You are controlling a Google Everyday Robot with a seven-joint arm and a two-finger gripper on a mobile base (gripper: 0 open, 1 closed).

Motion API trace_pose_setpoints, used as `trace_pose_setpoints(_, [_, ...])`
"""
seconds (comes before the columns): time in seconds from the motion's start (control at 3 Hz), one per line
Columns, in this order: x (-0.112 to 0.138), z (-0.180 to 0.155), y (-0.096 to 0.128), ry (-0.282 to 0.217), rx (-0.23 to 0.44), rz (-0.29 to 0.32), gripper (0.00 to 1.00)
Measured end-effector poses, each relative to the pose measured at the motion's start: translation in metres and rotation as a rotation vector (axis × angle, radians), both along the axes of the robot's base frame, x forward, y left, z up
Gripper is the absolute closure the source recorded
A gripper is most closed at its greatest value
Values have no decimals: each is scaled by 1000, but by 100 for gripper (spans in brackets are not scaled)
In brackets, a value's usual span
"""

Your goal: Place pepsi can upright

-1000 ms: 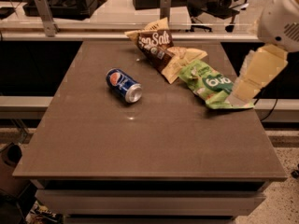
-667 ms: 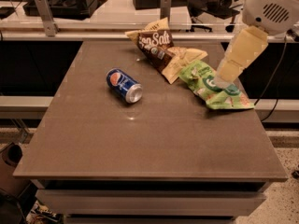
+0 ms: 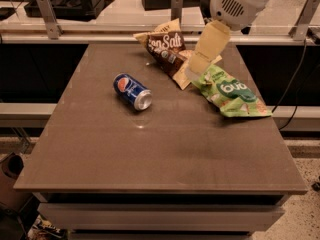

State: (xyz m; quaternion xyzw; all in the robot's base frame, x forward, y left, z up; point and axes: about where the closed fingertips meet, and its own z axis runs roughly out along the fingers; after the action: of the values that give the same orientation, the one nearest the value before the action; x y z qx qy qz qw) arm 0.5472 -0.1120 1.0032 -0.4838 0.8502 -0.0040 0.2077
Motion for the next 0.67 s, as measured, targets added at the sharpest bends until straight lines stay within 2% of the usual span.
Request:
trace_pose_setpoints(0.33, [11,-13,30,36,-42,-51,0])
trace_pose_setpoints(0.67, [24,-23,47,70,-93,-130,0])
